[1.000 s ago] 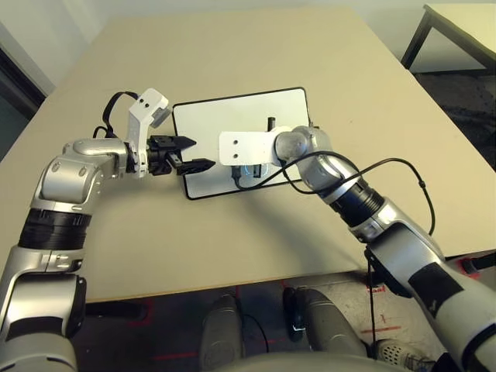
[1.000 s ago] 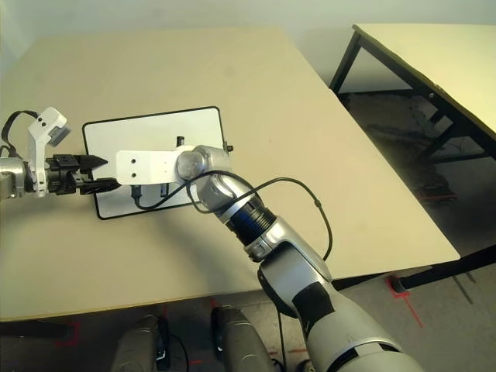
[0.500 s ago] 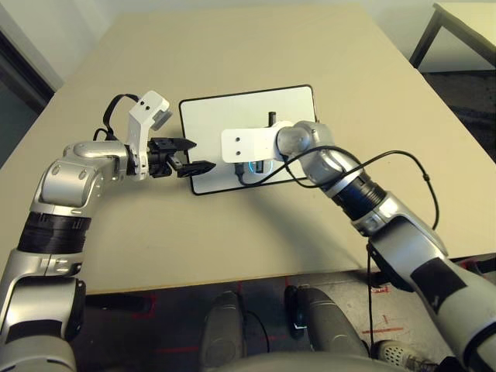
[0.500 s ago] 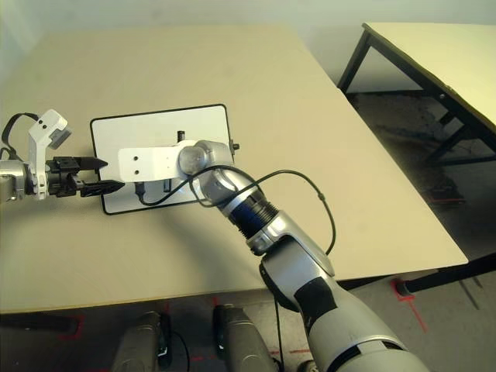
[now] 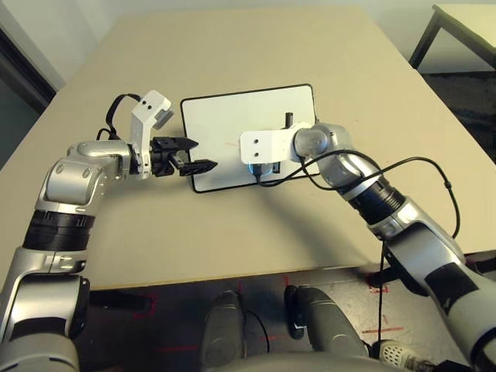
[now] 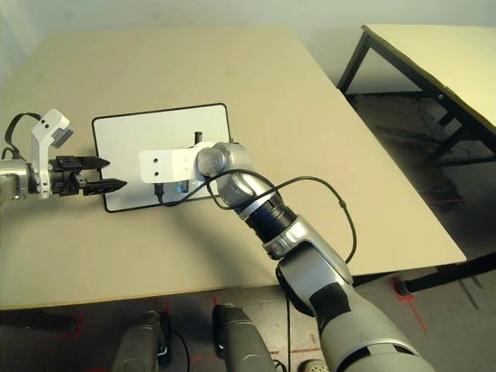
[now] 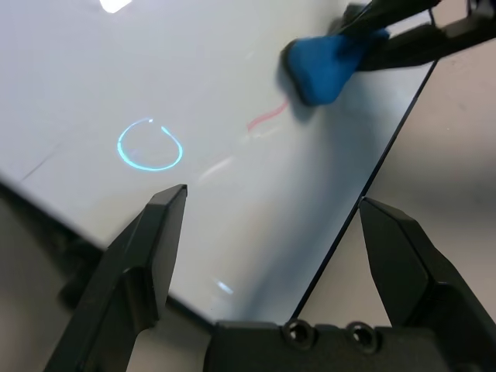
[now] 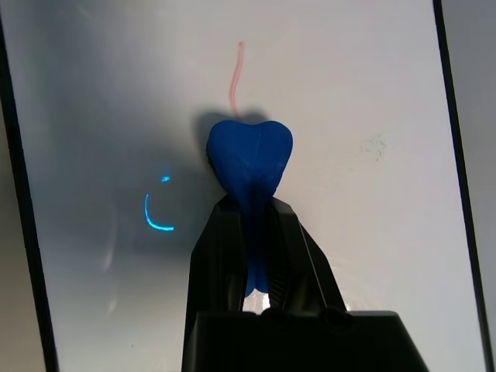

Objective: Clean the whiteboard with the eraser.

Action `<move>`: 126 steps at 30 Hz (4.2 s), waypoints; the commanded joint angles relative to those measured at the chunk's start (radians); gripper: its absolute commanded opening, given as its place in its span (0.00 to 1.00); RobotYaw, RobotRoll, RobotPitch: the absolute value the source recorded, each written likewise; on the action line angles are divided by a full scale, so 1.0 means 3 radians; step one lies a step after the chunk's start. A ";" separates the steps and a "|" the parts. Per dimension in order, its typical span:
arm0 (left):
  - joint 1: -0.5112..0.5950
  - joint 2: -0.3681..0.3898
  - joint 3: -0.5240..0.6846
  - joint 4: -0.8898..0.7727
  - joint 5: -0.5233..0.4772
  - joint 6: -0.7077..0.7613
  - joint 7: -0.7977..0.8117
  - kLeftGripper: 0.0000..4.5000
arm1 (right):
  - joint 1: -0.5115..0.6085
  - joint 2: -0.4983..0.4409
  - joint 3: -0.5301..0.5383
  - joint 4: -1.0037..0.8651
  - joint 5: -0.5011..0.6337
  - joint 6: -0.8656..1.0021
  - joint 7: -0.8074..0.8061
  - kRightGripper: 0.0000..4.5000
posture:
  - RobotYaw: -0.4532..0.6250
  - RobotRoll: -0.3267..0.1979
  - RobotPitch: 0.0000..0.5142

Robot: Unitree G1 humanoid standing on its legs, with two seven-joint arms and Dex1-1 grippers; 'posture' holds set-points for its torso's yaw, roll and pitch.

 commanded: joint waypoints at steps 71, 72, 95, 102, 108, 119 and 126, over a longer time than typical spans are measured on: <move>0.0169 0.0088 0.0091 -0.0187 -0.0025 0.0122 0.0019 1.00 | 0.0089 0.0026 0.0200 0.0190 0.0020 0.0052 0.0205 0.06 | 0.41 0.62 0.39; 0.0167 0.0087 0.0092 -0.0180 -0.0022 0.0118 0.0020 1.00 | 0.0170 -0.0013 0.0228 0.0040 0.0005 0.0097 0.0261 0.06 | 0.41 0.62 0.38; 0.0034 0.0033 0.0030 -0.0025 0.0031 0.0022 -0.0006 1.00 | 0.0084 -0.0042 0.0156 0.0069 0.0035 0.0243 0.0269 0.06 | 0.40 0.62 0.36; 0.0031 0.0022 0.0024 -0.0011 0.0033 0.0017 -0.0004 1.00 | -0.0483 0.0190 -0.0189 0.0714 0.0151 0.0107 -0.0130 0.06 | 0.40 0.62 0.35; 0.0053 0.0018 0.0035 -0.0036 0.0026 0.0017 0.0008 1.00 | -0.0607 0.0258 -0.0194 0.0916 0.0207 0.0025 -0.0102 0.06 | 0.40 0.62 0.35; 0.0099 0.0031 0.0065 -0.0027 0.0029 -0.0009 0.0008 1.00 | -0.0042 0.0117 0.0133 -0.0211 0.0105 0.0583 0.0380 0.06 | 0.40 0.62 0.35; 0.0070 0.0026 0.0050 -0.0006 0.0040 -0.0016 -0.0002 1.00 | -0.0616 0.0382 -0.0128 0.0533 0.0244 0.0284 -0.0031 0.06 | 0.40 0.62 0.34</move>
